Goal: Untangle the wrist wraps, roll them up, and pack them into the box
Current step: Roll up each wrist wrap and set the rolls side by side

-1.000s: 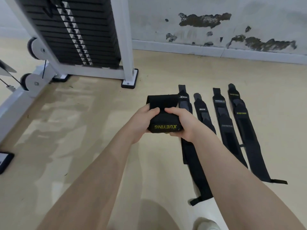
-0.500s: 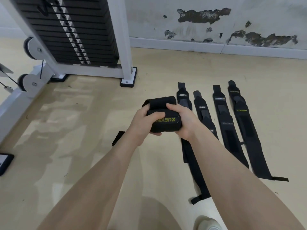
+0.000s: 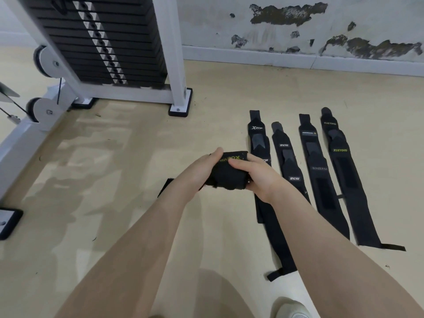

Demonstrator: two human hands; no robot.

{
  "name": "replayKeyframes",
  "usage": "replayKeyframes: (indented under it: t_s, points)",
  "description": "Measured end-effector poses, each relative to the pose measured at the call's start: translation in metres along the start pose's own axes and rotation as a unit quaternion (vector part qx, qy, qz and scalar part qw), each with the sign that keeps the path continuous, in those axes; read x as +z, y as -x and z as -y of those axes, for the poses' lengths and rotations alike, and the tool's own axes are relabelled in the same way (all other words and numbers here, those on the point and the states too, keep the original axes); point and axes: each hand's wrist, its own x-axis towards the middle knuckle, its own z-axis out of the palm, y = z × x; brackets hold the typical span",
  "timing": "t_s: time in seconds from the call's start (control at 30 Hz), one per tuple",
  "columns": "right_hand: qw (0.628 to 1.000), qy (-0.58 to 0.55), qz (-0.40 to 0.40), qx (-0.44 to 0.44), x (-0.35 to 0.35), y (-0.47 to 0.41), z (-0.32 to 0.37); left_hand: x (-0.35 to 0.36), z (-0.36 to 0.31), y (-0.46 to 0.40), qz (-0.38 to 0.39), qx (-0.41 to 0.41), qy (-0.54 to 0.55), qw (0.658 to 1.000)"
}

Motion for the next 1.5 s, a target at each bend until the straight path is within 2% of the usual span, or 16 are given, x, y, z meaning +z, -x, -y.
replayKeyframes:
  t_s: [0.07, 0.2, 0.3, 0.37, 0.53, 0.6, 0.63, 0.77, 0.83, 0.93, 1.1, 1.17, 1.27, 1.37, 1.43, 1.5]
  points:
    - [0.998, -0.055, -0.021, 0.013, 0.000, -0.003, 0.002, 0.000, -0.003, -0.001, 0.042, 0.084, -0.018, 0.995]
    - [0.993, -0.112, 0.011, 0.018, -0.001, -0.010, 0.018, -0.003, -0.006, -0.003, 0.033, 0.149, 0.070, 0.986]
    - [0.994, -0.096, 0.043, 0.012, 0.000, -0.008, 0.029, -0.005, -0.008, 0.000, 0.034, 0.235, 0.051, 0.970]
    - [0.998, -0.050, 0.041, -0.015, 0.001, -0.007, 0.031, -0.006, -0.011, 0.001, 0.036, 0.252, 0.058, 0.965]
    - [0.991, -0.113, 0.003, -0.076, 0.001, -0.009, 0.033, 0.000, -0.016, -0.003, 0.040, 0.227, 0.082, 0.970]
    - [0.988, -0.136, -0.016, -0.066, 0.002, -0.012, 0.033, 0.002, -0.016, -0.005, 0.021, 0.207, 0.098, 0.973]
    - [0.990, -0.121, -0.020, -0.072, 0.003, -0.012, 0.033, 0.003, -0.017, -0.006, 0.008, 0.196, 0.104, 0.975]
    - [0.975, 0.100, -0.001, -0.197, 0.004, -0.003, 0.036, 0.002, -0.017, -0.012, -0.047, 0.131, 0.133, 0.981]
    - [0.969, 0.124, 0.026, -0.212, 0.009, -0.001, 0.038, -0.001, -0.013, -0.014, -0.063, 0.097, 0.152, 0.982]
    - [0.967, 0.129, 0.024, -0.219, 0.017, -0.002, 0.036, -0.004, -0.009, -0.016, -0.077, 0.057, 0.181, 0.979]
    - [0.959, 0.197, 0.081, -0.186, 0.022, -0.007, 0.028, -0.007, -0.011, -0.015, -0.076, -0.010, 0.232, 0.970]
    - [0.956, 0.209, 0.072, -0.193, 0.023, -0.007, 0.029, -0.008, -0.008, -0.013, -0.076, -0.032, 0.228, 0.970]
    - [0.978, 0.150, 0.043, -0.140, 0.020, -0.006, 0.024, -0.013, -0.007, -0.011, -0.049, -0.054, 0.223, 0.972]
    - [0.997, -0.024, 0.067, -0.025, 0.013, -0.007, 0.015, -0.016, -0.010, -0.010, 0.009, -0.030, 0.166, 0.986]
    - [0.995, -0.079, 0.058, -0.030, 0.012, -0.008, 0.014, -0.014, -0.014, -0.006, 0.024, 0.007, 0.118, 0.993]
    - [0.995, -0.077, 0.035, -0.049, 0.014, -0.008, 0.018, -0.011, -0.016, -0.002, 0.005, 0.040, 0.112, 0.993]
